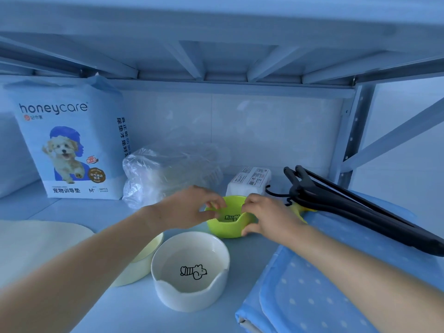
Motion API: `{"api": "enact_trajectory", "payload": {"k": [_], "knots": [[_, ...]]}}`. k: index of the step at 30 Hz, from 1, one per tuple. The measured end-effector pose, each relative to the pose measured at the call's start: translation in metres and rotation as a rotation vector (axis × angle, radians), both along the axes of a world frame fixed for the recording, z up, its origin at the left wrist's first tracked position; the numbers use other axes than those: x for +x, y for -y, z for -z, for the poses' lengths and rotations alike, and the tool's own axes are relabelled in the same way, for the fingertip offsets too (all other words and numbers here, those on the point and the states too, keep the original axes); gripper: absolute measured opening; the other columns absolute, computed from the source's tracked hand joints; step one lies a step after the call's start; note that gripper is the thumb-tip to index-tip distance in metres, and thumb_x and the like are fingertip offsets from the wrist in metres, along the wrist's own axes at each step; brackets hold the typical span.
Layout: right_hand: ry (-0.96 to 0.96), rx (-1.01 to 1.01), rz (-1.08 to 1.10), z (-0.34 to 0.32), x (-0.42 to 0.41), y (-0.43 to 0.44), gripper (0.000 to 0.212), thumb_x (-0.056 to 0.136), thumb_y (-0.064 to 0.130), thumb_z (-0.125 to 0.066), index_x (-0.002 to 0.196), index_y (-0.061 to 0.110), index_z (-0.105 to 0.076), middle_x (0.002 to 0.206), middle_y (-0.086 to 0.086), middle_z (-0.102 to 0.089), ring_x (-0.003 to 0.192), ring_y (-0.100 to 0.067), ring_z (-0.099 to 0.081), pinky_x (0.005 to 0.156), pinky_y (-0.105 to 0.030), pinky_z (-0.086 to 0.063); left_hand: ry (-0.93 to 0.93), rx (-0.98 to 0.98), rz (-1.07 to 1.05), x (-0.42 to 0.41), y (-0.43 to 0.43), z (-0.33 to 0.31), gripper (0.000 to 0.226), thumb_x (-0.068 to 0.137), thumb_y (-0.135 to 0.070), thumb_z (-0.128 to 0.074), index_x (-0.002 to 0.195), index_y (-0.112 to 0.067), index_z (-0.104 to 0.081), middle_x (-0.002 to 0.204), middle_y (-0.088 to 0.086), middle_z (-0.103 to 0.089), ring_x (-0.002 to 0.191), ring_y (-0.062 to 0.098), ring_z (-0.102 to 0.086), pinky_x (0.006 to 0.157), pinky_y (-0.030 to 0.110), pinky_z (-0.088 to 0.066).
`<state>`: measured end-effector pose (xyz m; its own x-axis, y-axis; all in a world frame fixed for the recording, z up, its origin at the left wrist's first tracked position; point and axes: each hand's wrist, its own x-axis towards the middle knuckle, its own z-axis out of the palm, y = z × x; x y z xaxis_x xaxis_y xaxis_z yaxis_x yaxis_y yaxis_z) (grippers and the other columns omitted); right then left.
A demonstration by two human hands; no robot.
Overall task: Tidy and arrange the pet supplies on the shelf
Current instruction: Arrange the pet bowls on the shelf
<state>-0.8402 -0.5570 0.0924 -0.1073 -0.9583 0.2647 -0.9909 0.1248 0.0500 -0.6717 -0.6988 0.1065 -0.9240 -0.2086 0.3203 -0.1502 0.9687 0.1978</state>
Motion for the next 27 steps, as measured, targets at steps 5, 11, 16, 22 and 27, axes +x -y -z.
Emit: {"api": "enact_trajectory", "payload": {"k": [5,11,16,22,27], "knots": [[0.059,-0.008,-0.008,0.004,-0.001,-0.003,0.051,0.074,0.045,-0.072,0.116,0.017,-0.062,0.118,0.000,-0.053,0.106,-0.020,-0.053,0.073,-0.023,-0.031,0.049,0.017,-0.069,0.005,-0.009,0.010,0.028,0.083,-0.020,-0.067,0.111,-0.024,-0.065,0.109,-0.010,-0.063,0.100,0.006,-0.053,0.083,0.002,-0.031],[0.066,0.008,-0.049,0.007,0.001,-0.007,0.045,0.072,0.045,-0.073,0.108,0.019,-0.067,0.112,0.002,-0.057,0.103,-0.020,-0.052,0.072,-0.025,-0.035,0.003,0.005,-0.078,0.004,-0.021,0.013,0.017,0.076,-0.012,-0.072,0.091,-0.021,-0.072,0.092,-0.005,-0.066,0.081,0.002,-0.051,0.072,-0.001,-0.032],[0.141,-0.020,-0.045,0.007,0.000,-0.008,0.035,0.070,0.041,-0.076,0.096,0.019,-0.070,0.105,0.001,-0.061,0.100,-0.018,-0.053,0.079,-0.029,-0.043,-0.007,0.022,-0.056,0.004,-0.022,0.011,0.019,0.075,-0.009,-0.072,0.092,-0.018,-0.072,0.086,-0.008,-0.063,0.077,0.002,-0.052,0.068,-0.001,-0.031],[0.300,-0.124,-0.062,-0.013,0.008,0.000,0.027,0.070,0.055,-0.071,0.077,0.029,-0.069,0.086,0.008,-0.062,0.084,-0.011,-0.054,0.075,-0.030,-0.046,-0.050,0.002,-0.053,0.014,-0.016,0.002,0.016,0.080,-0.009,-0.069,0.093,-0.017,-0.071,0.086,-0.011,-0.059,0.083,0.009,-0.057,0.070,0.000,-0.032],[0.332,-0.222,-0.106,-0.025,0.034,0.024,0.019,0.077,0.045,-0.070,0.084,0.027,-0.070,0.083,0.013,-0.062,0.085,-0.010,-0.057,0.075,-0.028,-0.047,-0.117,-0.044,-0.146,0.041,0.007,-0.012,0.019,0.083,-0.013,-0.064,0.096,-0.025,-0.070,0.097,-0.010,-0.062,0.083,0.005,-0.053,0.070,0.003,-0.032]]}}
